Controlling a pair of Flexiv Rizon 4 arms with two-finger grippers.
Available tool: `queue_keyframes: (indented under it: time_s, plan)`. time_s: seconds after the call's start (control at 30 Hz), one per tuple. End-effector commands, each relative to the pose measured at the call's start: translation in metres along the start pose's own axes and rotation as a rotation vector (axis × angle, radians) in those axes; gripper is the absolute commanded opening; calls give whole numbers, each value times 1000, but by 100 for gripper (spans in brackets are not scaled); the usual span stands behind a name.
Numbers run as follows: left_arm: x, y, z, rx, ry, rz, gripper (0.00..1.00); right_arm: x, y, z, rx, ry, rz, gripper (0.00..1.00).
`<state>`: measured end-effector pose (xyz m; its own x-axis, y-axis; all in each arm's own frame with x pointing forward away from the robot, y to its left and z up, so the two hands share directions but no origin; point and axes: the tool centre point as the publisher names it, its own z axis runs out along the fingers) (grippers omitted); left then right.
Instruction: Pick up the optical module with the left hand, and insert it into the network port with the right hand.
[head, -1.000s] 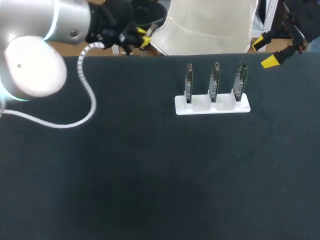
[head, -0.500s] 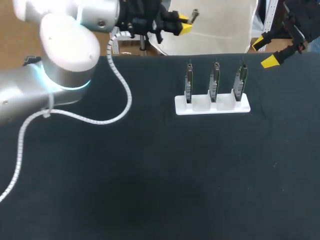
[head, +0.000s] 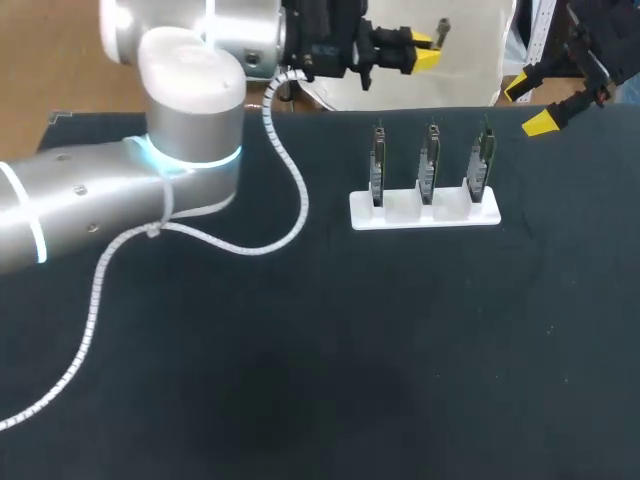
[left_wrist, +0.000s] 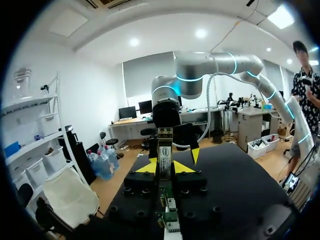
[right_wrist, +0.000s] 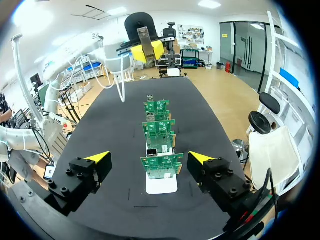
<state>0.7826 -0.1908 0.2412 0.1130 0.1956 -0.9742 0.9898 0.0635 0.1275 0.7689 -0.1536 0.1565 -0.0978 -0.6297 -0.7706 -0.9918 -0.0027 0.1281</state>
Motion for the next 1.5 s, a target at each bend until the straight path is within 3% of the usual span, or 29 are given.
queue_keyframes:
  time_s: [0.03,1.0,1.5]
  plan:
    - [5,5,23,14,-50,-12,0,0,2,0,6,0,-1,100]
    - [32,4,72,37,-99,-142,0,0,2,0,6,0,-1,100]
    - [39,0,78,44,-98,-186,0,0,2,0,6,0,-1,100]
